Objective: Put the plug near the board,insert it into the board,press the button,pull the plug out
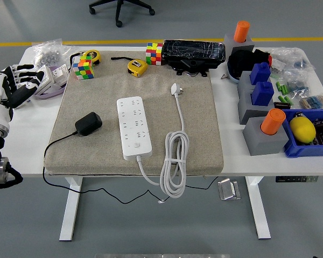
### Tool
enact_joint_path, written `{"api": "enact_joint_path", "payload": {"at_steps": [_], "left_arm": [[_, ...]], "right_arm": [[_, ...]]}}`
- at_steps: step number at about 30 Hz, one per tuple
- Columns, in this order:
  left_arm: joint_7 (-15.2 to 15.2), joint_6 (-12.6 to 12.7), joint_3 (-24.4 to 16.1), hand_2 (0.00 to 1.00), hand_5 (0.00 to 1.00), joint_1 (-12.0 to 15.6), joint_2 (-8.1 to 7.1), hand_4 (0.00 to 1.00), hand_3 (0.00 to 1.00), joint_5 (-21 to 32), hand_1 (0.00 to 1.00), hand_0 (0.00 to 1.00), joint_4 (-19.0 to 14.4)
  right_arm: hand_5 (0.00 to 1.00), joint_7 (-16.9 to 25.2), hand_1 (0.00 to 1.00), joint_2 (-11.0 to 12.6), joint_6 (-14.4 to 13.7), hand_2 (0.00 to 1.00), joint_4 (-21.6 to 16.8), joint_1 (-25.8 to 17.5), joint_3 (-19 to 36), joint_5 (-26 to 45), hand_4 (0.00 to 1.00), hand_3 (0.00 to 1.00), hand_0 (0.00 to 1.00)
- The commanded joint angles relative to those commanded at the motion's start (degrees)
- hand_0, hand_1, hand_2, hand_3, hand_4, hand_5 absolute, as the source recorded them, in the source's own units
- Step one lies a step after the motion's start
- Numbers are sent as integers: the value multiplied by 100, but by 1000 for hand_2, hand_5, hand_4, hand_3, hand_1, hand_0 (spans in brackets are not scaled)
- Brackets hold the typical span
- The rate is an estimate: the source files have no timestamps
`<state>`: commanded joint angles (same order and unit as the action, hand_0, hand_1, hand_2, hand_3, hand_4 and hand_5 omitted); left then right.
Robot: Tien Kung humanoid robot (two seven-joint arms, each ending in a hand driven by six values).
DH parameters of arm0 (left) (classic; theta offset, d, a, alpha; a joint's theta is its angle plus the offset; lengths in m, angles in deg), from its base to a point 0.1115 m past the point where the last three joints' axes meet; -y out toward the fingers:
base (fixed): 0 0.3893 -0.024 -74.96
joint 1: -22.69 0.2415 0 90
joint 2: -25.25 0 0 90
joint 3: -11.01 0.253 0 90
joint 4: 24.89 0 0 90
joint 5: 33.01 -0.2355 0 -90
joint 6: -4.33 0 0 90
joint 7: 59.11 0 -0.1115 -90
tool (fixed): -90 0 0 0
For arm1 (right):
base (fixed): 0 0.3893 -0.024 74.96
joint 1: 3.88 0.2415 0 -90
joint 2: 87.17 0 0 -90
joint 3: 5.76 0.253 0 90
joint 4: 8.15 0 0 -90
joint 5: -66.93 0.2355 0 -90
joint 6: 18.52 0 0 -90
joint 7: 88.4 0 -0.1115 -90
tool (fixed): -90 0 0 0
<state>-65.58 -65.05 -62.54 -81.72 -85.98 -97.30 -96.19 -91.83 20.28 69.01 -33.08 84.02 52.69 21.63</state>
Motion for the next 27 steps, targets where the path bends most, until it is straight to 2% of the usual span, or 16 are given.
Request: {"api": "enact_joint_path", "payload": {"at_steps": [27], "left_arm": [[40,-38,-142,582,369,-170,11,817,628,-8,586,430,-224]], "right_arm": [[590,-36,667,-131,5,639,53,81,484,-136,975,567,587]]}}
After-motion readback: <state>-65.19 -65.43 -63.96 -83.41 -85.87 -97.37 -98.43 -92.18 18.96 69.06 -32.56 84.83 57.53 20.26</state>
